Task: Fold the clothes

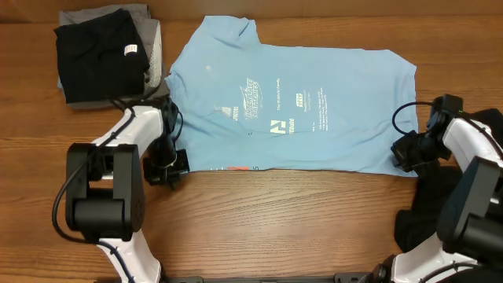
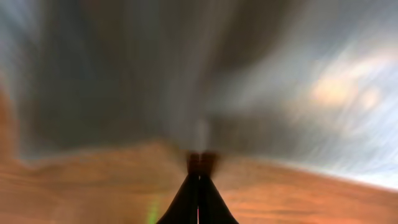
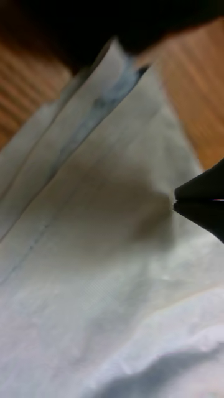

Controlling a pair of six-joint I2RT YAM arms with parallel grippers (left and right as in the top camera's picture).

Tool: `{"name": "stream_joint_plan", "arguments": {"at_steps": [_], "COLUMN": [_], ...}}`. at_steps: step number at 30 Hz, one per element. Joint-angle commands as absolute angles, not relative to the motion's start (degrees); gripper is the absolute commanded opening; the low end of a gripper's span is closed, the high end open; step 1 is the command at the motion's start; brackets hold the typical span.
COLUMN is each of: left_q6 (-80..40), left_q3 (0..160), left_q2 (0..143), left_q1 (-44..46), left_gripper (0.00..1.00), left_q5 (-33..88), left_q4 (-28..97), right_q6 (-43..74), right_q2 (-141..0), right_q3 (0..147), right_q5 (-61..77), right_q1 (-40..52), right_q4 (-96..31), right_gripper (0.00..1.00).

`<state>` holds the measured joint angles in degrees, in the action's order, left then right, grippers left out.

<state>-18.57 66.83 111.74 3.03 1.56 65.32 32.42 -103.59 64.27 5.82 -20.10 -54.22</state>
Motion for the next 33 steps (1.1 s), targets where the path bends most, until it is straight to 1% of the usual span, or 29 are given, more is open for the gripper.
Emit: {"name": "stream_joint_plan", "arguments": {"at_steps": [1,4,9,12,15,17,20,27,33], "left_q6": [-19.84,-20.23,-20.18,-20.21,-20.18,-20.38,-20.36,-20.36,-18.85], "left_q3": [62.74,59.61,60.42,60.64,60.64,60.6,60.53,60.53,60.53], "left_q2": [106.43,100.9,89.52,83.61,80.88,80.99,83.7,94.43,99.31], "left_q1": [3.4,3.4,3.42,3.42,3.42,3.4,3.4,3.36,3.36], "left_gripper": [0.04,0.04,0.04,0.04,0.04,0.04,0.04,0.04,0.04], "left_q5": [4.47,4.47,4.36,5.3,5.13,4.95,1.41,1.08,1.08], "left_q4": [64.05,62.46,60.42,54.15,47.77,43.51,39.11,36.69,33.93], "right_q6": [33.06,33.06,33.06,33.06,33.06,33.06,33.06,33.04,33.04], "right_q2": [-98.28,-95.85,-94.17,-94.19,-94.19,-94.19,-94.19,-94.19,-94.19], "right_q3": [64.23,64.23,64.23,64.23,64.23,64.23,64.23,64.23,64.23], "right_q5": [4.36,4.36,4.73,5.48,6.59,6.96,7.18,7.16,7.16], "right_q1": [-19.88,-19.88,-19.88,-19.88,-19.88,-19.88,-19.88,-19.88,-19.88], "right_q4": [-54.63,-54.76,-53.69,-53.25,-52.75,-52.51,-52.4,-51.99,-51.51], "right_gripper": [0.04,0.04,0.04,0.04,0.04,0.04,0.04,0.04,0.04]}}
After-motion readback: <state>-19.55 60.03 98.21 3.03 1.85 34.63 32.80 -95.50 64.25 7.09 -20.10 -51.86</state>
